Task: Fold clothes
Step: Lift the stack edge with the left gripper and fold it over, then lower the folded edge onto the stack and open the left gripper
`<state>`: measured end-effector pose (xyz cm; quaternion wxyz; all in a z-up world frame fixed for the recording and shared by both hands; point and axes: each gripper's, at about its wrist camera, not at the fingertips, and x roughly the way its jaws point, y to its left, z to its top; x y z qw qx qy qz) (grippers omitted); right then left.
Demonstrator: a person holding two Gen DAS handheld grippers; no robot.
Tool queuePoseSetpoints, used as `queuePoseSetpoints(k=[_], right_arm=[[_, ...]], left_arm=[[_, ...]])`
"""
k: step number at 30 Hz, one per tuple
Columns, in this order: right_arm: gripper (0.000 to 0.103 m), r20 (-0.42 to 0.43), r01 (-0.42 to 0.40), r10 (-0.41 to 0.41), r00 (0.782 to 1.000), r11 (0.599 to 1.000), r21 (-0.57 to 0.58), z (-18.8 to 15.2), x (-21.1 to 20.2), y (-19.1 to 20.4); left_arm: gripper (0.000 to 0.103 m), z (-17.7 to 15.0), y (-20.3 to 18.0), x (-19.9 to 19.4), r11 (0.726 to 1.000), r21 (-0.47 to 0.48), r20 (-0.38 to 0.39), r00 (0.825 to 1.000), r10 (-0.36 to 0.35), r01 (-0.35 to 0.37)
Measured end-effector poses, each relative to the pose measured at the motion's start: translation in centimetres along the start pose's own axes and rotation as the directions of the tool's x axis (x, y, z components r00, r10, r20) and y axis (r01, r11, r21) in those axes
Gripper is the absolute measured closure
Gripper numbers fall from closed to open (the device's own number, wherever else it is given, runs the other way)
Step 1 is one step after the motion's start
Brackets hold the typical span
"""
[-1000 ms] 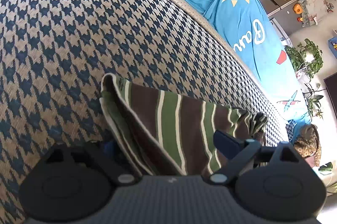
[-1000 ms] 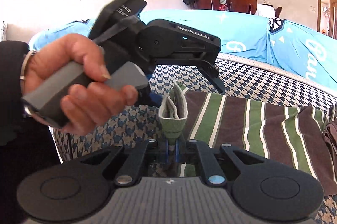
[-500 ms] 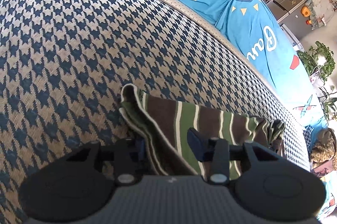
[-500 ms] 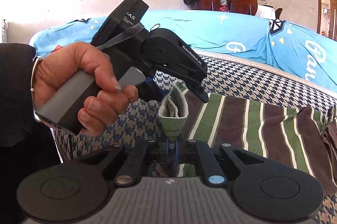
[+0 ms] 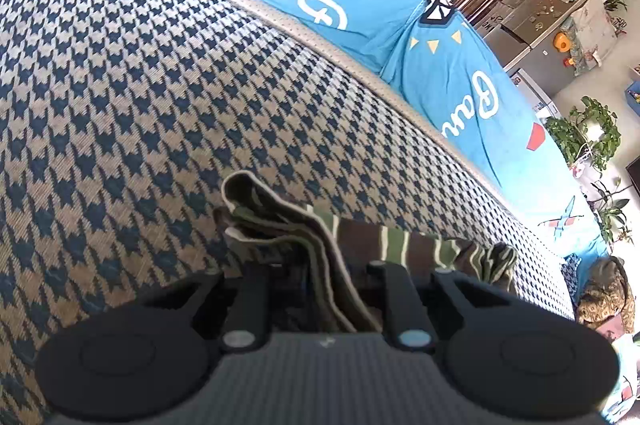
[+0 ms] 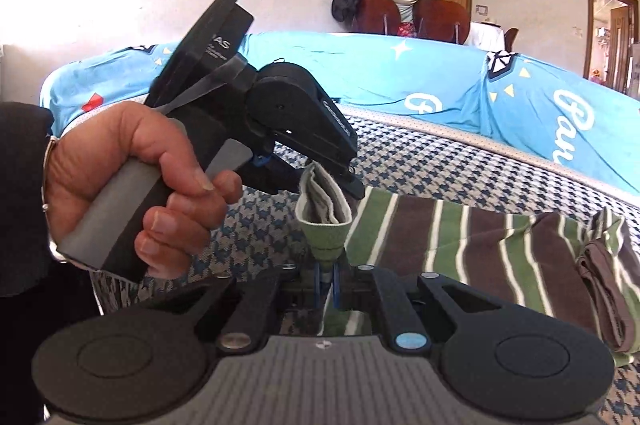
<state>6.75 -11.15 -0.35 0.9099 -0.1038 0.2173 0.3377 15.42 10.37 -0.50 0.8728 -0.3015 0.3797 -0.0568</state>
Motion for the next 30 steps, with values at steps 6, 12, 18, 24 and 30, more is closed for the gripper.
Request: queuePoseSetpoints(k=[6, 12, 18, 24, 30], right_arm=[[0.095, 0.054, 0.080, -0.080, 0.995, 0.997, 0.003, 0.5, -1.8, -1.5], [0.095, 0.131, 0.218, -0.222, 0.966, 0.975, 0.041, 1.2, -4.3, -5.2], [0.095, 0.136, 0.377, -0.397, 0.908, 0.914, 0.150, 0.8, -6.4, -10.2], [0.095, 0.003, 0.496, -0.522, 0.853, 0.813, 0.306, -1.0, -6.9, -14.9], [0.078, -0.145, 0.547, -0.543, 0.827, 0.719, 0.428, -2.4, -7.3, -17.1]], left_arm=[[0.088, 0.5, -4.3, 0.4, 0.998, 0.034, 0.027, 0.998, -0.051, 0.050], [0.089, 0.8, -10.3, 2.4, 0.988, 0.070, 0.011, 0.991, -0.135, 0.134], [0.088, -0.5, -15.7, 6.2, 0.976, 0.118, -0.050, 0.983, -0.178, 0.183], [0.088, -2.5, -20.0, 10.4, 0.966, 0.156, -0.120, 0.975, -0.187, 0.205], [0.068, -3.7, -22.6, 12.6, 0.960, 0.187, -0.157, 0.971, -0.183, 0.211]])
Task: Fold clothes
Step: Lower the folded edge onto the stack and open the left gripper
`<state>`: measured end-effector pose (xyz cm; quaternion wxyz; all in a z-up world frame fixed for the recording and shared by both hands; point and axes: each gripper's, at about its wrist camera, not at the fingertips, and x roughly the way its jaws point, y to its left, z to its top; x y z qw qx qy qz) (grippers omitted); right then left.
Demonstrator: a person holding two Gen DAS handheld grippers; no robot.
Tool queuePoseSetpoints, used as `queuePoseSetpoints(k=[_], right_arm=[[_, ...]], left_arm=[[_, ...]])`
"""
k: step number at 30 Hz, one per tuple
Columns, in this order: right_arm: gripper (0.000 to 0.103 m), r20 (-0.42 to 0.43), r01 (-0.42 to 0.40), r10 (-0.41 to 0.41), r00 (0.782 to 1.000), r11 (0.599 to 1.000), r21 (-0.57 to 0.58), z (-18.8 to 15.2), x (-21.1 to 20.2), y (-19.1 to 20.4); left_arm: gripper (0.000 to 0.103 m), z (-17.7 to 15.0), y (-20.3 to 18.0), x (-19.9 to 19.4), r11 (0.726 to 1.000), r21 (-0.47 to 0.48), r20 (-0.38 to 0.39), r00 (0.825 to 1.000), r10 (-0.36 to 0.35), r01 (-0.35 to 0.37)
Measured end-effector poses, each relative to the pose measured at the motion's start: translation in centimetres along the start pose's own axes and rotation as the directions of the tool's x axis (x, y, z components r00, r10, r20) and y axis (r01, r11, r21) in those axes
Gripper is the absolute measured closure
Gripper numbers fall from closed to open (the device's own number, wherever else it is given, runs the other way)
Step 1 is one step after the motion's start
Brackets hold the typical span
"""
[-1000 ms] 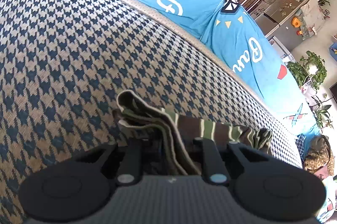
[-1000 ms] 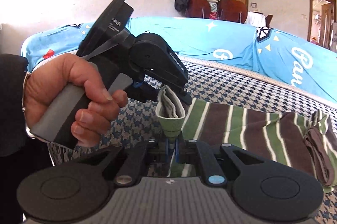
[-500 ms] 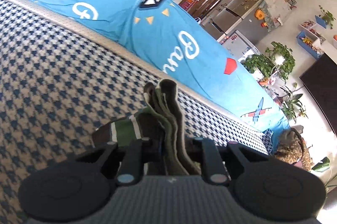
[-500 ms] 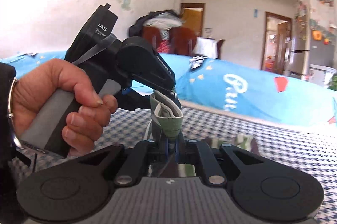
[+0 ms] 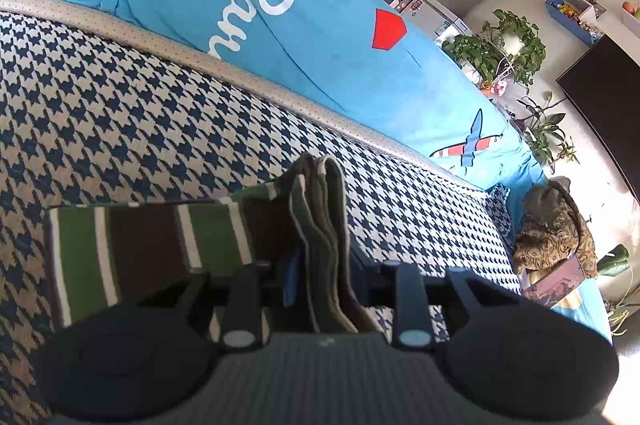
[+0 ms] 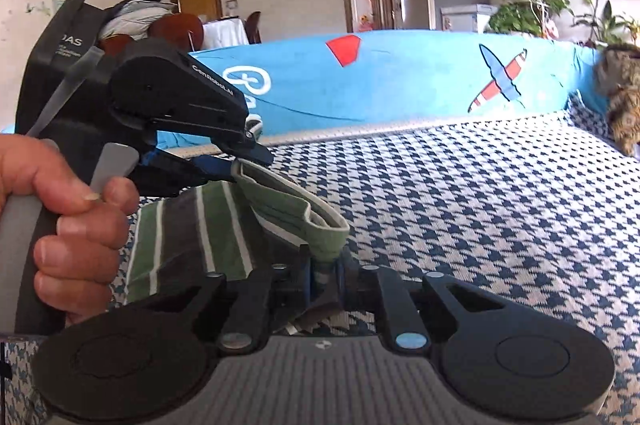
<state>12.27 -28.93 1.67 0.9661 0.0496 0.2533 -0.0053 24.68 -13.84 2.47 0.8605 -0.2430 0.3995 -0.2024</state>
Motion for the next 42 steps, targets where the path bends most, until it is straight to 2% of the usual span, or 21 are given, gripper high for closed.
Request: queuePoseSetpoints(k=[1, 2, 3, 4, 6, 14, 18, 20, 26, 32, 38, 42], right_arm=[[0.073, 0.001, 0.016, -0.016, 1.000, 1.000, 0.014, 0.0, -0.2, -0.2], [0.060, 0.002, 0.032, -0.032, 0.999, 0.999, 0.028, 0.0, -0.5, -0.4], [0.054, 0.003, 0.049, -0.049, 0.999, 0.998, 0.043, 0.0, -0.7, -0.5], [0.046, 0.003, 0.065, -0.065, 0.998, 0.996, 0.057, 0.0, -0.9, -0.7], [0.044, 0.000, 0.065, -0.065, 0.998, 0.994, 0.088, -0.1, -1.3, -1.0], [0.029, -0.037, -0.008, 0.013, 0.999, 0.992, 0.130, -0.4, -2.0, -1.0], [0.023, -0.048, -0.005, 0.011, 0.999, 0.992, 0.129, -0.7, -2.2, -0.7], [0.016, -0.062, 0.002, 0.006, 0.998, 0.991, 0.132, -0.9, -2.1, -0.6], [0.016, -0.092, 0.052, -0.041, 0.995, 0.990, 0.130, -1.3, -2.3, -0.7], [0.016, -0.107, 0.077, -0.064, 0.992, 0.990, 0.119, -1.8, -3.1, -0.8], [0.016, -0.121, 0.028, -0.019, 0.993, 0.996, 0.079, -2.0, -4.0, 0.5], [0.015, -0.182, -0.017, 0.031, 0.983, 0.997, 0.079, -2.7, -4.4, 1.5]], left_arm=[[0.062, 0.0, 0.1, -0.4, 1.000, 0.002, 0.005, 1.000, 0.006, -0.006], [0.051, 0.0, 0.2, -0.8, 1.000, 0.004, 0.010, 1.000, 0.011, -0.011], [0.044, 0.0, 0.3, -1.2, 1.000, 0.005, 0.015, 1.000, 0.017, -0.017], [0.041, 0.0, 0.4, -1.7, 1.000, 0.007, 0.020, 1.000, 0.023, -0.023], [0.028, 0.0, 0.7, -2.5, 0.999, 0.010, 0.030, 0.999, 0.034, -0.034], [0.009, 0.0, 1.5, -5.8, 0.996, 0.022, 0.069, 0.994, 0.079, -0.081], [0.006, -0.7, 4.1, -8.5, 0.993, -0.023, 0.075, 0.990, 0.120, -0.119], [0.004, -1.6, 5.3, -9.6, 0.989, -0.040, 0.070, 0.987, 0.148, -0.145], [0.003, -5.0, 8.4, -11.9, 0.978, -0.107, 0.028, 0.983, 0.182, -0.178], [0.000, -7.8, 9.9, -12.9, 0.971, -0.148, 0.000, 0.982, 0.191, -0.189], [0.000, -9.6, 10.2, -13.8, 0.963, -0.113, -0.019, 0.970, 0.242, -0.243], [0.000, -10.4, 10.2, -14.4, 0.959, -0.092, -0.030, 0.963, 0.267, -0.269]])
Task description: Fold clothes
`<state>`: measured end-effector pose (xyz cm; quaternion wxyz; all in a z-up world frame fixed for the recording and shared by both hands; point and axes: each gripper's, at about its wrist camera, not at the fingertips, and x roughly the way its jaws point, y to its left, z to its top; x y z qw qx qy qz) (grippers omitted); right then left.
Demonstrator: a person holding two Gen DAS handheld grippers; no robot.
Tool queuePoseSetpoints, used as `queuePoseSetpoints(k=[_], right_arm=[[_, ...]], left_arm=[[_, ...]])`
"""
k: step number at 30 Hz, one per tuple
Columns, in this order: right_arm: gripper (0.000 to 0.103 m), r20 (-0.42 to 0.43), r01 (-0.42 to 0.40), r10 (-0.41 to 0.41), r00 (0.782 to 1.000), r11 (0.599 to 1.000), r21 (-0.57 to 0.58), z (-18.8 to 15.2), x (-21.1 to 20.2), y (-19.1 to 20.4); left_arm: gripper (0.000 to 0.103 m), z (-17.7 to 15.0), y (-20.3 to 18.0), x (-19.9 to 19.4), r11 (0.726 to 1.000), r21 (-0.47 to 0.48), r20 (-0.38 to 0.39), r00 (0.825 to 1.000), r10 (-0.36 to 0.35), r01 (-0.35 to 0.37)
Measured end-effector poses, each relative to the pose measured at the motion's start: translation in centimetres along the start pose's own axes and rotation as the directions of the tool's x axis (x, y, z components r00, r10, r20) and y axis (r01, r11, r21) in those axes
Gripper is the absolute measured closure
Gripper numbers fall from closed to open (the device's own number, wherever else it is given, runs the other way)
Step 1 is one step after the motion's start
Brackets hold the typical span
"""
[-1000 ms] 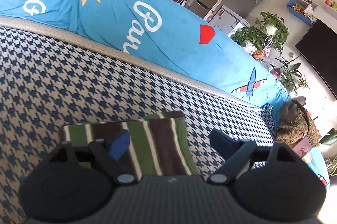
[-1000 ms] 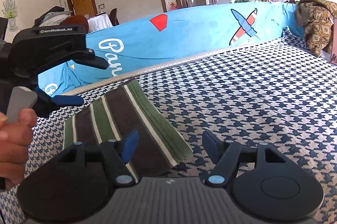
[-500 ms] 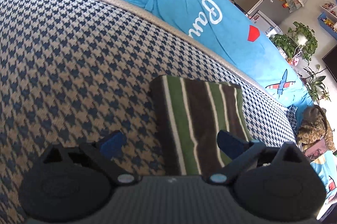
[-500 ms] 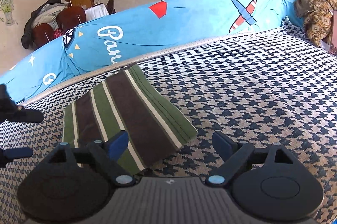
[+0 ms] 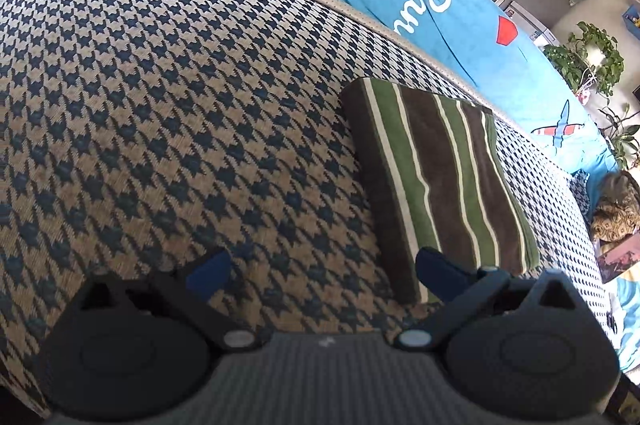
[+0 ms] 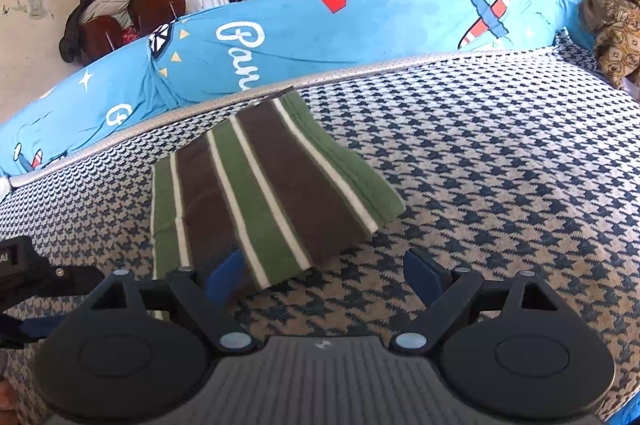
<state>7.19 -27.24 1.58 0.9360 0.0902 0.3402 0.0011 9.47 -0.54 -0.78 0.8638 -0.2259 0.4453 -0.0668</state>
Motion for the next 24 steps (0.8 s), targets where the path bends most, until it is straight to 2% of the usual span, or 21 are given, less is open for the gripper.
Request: queuePoseSetpoints(k=[5, 11, 24], right_arm=[[0.014, -0.084, 0.006, -0.004, 0.996, 1.000, 0.020, -1.3, 0.1, 0.5], [0.000, -0.100, 0.015, -0.012, 0.995, 0.999, 0.029, -2.4, -0.1, 0.7], [0.000, -0.102, 0.028, -0.020, 0.995, 0.997, 0.077, -3.2, -1.1, 0.6]], left_arm=[[0.000, -0.7, -0.6, -0.3, 0.998, 0.039, -0.014, 0.999, 0.040, -0.040], [0.000, -1.4, -1.4, 0.0, 0.993, 0.086, -0.026, 0.996, 0.081, -0.078], [0.000, -3.0, -4.4, 1.2, 0.952, 0.251, -0.050, 0.980, 0.193, -0.175]])
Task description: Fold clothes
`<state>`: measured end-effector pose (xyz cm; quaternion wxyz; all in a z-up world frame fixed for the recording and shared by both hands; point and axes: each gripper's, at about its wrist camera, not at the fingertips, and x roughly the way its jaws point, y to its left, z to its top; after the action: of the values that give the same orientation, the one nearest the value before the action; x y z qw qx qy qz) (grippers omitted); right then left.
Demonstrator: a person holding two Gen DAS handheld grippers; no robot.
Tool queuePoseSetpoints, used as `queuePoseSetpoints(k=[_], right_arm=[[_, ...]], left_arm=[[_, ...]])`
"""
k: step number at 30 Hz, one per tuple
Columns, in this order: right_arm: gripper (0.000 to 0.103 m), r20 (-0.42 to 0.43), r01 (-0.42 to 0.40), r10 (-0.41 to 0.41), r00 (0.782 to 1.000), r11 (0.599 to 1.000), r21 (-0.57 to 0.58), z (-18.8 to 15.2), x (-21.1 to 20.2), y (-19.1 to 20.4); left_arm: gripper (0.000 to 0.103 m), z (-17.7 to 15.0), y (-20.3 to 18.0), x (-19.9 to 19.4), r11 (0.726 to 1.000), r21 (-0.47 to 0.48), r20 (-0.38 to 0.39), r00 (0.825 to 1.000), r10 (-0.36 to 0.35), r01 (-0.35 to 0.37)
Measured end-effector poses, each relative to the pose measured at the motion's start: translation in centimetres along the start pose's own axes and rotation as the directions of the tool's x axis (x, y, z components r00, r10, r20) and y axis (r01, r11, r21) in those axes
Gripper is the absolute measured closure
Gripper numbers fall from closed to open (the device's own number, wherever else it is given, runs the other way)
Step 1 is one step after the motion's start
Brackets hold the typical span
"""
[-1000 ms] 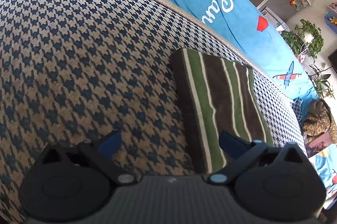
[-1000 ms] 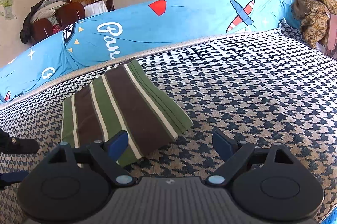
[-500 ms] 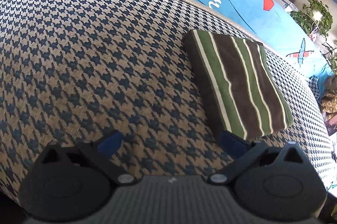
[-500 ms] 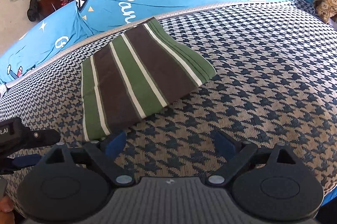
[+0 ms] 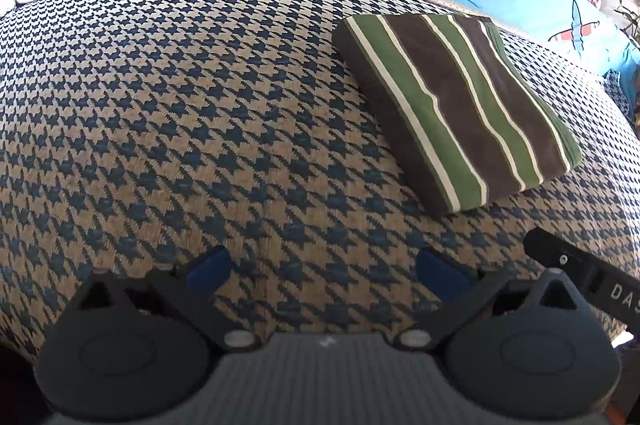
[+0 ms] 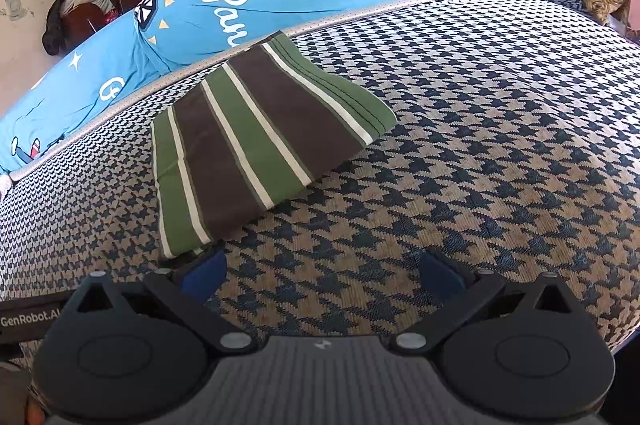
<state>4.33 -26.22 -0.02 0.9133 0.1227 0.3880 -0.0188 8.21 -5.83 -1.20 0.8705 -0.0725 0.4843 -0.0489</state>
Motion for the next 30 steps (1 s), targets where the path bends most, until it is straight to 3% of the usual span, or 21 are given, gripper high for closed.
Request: queuePoseSetpoints(k=[6, 17, 30], right_arm=[[0.000, -0.021, 0.026, -0.028, 0.999, 0.996, -0.091, -0.5, 0.1, 0.8], [0.000, -0.077, 0.084, -0.099, 0.992, 0.981, -0.175, -0.5, 0.7, 2.1], [0.000, -0.005, 0.074, -0.076, 0.997, 0.982, -0.171, -1.1, 0.3, 1.3]], left_arm=[[0.000, -0.1, -0.2, 0.2, 1.000, 0.012, -0.009, 1.000, 0.006, -0.006], [0.000, 0.0, 0.2, 0.2, 0.998, -0.023, -0.010, 0.998, -0.056, 0.055], [0.000, 0.8, -0.2, 1.1, 0.996, -0.044, -0.013, 0.997, -0.079, 0.078]])
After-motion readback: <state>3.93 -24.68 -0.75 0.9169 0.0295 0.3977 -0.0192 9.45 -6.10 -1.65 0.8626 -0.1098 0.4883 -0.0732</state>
